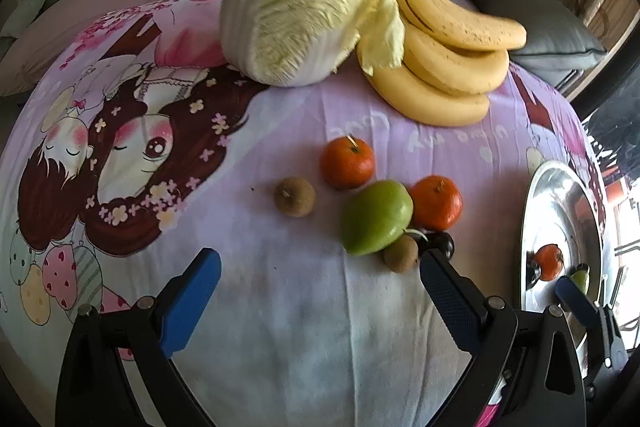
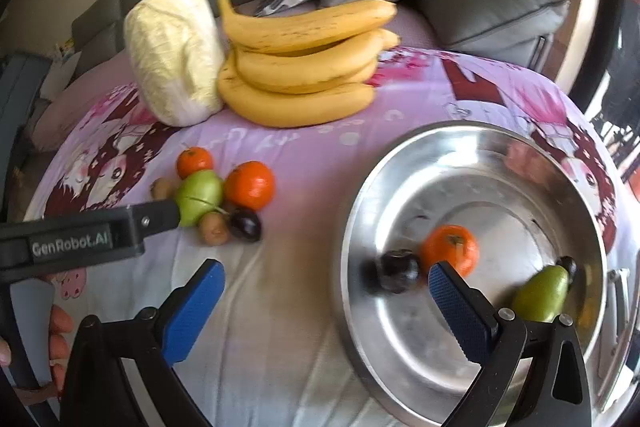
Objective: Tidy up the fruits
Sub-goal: 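Move both open tools away from the bowl toward the remaining fruit, then grasp a tangerine with the right tool while the left tool approaches a brown kiwi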
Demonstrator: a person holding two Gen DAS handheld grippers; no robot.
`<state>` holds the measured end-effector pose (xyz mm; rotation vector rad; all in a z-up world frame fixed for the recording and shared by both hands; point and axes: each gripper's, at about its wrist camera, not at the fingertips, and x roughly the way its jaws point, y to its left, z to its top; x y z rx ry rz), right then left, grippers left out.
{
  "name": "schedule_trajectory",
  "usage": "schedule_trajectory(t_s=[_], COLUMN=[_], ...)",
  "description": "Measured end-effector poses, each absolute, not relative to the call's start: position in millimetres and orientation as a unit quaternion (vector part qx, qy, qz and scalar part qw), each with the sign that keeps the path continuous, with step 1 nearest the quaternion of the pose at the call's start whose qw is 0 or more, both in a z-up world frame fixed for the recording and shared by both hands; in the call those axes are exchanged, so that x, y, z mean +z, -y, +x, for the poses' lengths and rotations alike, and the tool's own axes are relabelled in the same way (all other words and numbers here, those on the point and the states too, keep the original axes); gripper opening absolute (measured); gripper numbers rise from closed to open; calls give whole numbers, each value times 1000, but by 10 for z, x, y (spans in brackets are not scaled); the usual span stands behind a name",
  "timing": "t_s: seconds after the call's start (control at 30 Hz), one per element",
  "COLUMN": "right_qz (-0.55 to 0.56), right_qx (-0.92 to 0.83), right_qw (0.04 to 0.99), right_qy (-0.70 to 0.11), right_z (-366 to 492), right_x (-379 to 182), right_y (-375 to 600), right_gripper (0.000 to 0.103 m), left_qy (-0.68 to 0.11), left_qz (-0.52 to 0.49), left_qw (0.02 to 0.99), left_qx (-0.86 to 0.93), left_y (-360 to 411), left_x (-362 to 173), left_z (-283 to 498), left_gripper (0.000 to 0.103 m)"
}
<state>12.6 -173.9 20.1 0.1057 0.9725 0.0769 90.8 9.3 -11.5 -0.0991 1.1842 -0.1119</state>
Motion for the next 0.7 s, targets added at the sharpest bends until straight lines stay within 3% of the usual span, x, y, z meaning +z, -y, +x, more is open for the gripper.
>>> schedule_trajectory(t_s=[0.6,0.7], right_qz=[73,62], right_qx=[51,53], right_qw=[892,895], right_qy=[-444,-438], right_z=[391,441], right_x=[258,257], right_y=[1511,1452], right_gripper=[102,97], left_qy=[-563,-573], left_qz=[-52,-69], left_qw=[820,811], left_qx=[-90,-95], left_y=[-317,-371], left_x=[-208,-268], left_z=[1199,1267], left_gripper=[100,100])
